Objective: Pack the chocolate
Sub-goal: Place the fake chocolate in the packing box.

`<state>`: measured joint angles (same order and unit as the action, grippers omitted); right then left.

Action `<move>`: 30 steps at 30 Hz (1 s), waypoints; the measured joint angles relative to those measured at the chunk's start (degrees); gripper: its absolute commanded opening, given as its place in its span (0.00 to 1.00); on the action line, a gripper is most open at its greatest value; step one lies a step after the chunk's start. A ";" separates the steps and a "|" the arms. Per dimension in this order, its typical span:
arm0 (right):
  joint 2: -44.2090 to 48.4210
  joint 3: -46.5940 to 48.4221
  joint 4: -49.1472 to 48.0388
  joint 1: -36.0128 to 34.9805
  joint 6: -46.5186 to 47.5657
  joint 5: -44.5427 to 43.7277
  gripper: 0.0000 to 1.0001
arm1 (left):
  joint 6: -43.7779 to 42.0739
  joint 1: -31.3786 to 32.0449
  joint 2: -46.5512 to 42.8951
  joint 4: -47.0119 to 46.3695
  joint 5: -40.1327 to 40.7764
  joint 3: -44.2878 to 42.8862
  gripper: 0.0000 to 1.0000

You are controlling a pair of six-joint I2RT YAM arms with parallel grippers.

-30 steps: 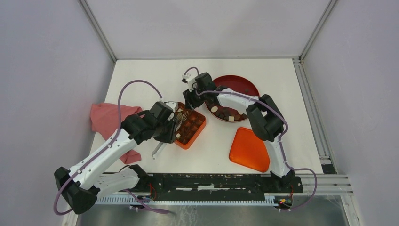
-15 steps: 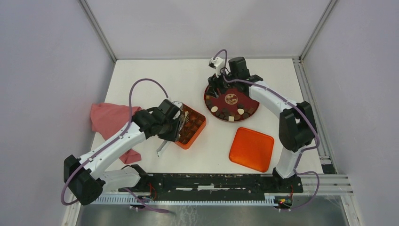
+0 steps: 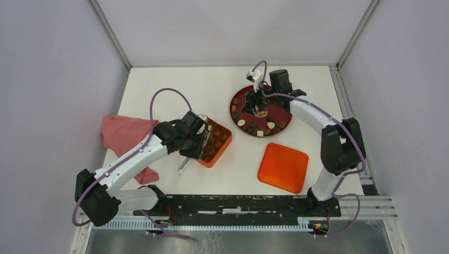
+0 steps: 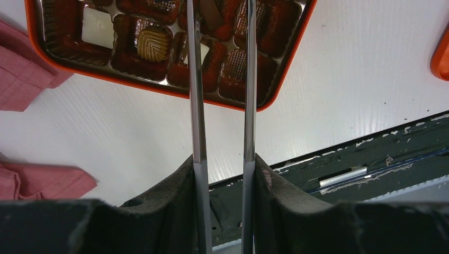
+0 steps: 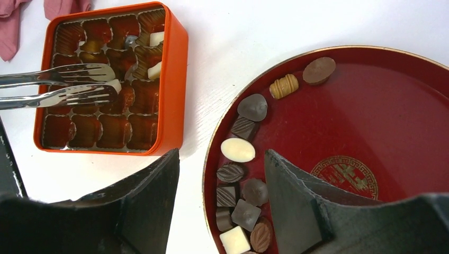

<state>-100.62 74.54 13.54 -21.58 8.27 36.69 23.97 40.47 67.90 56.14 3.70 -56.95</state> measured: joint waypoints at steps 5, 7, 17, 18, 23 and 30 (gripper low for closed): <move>1.49 -0.44 -0.57 0.61 0.00 1.03 0.66 | 0.00 0.02 0.50 -0.22 -0.50 -0.15 0.37; 2.03 -0.48 -1.01 0.79 0.00 1.53 0.66 | -0.02 0.02 0.94 -0.28 -0.72 -0.28 0.37; 2.89 -1.75 -2.29 2.19 -0.09 2.97 0.66 | 0.00 0.17 1.64 -0.22 -0.72 -1.46 0.42; 2.95 -1.88 -2.34 2.25 -0.11 3.13 0.66 | 0.00 0.17 1.64 -0.22 -0.72 -1.60 0.43; 3.19 -2.25 -2.38 2.29 -0.44 3.67 0.66 | 0.00 0.17 1.64 0.13 -0.59 -1.62 0.46; 3.76 -2.78 -2.78 2.69 -0.50 4.04 0.66 | 0.00 0.17 1.57 0.79 0.20 -1.62 0.48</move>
<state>-96.86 71.77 10.76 -18.90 7.77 40.73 23.97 40.64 69.47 56.93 3.90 -58.57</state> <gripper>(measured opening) 0.659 0.475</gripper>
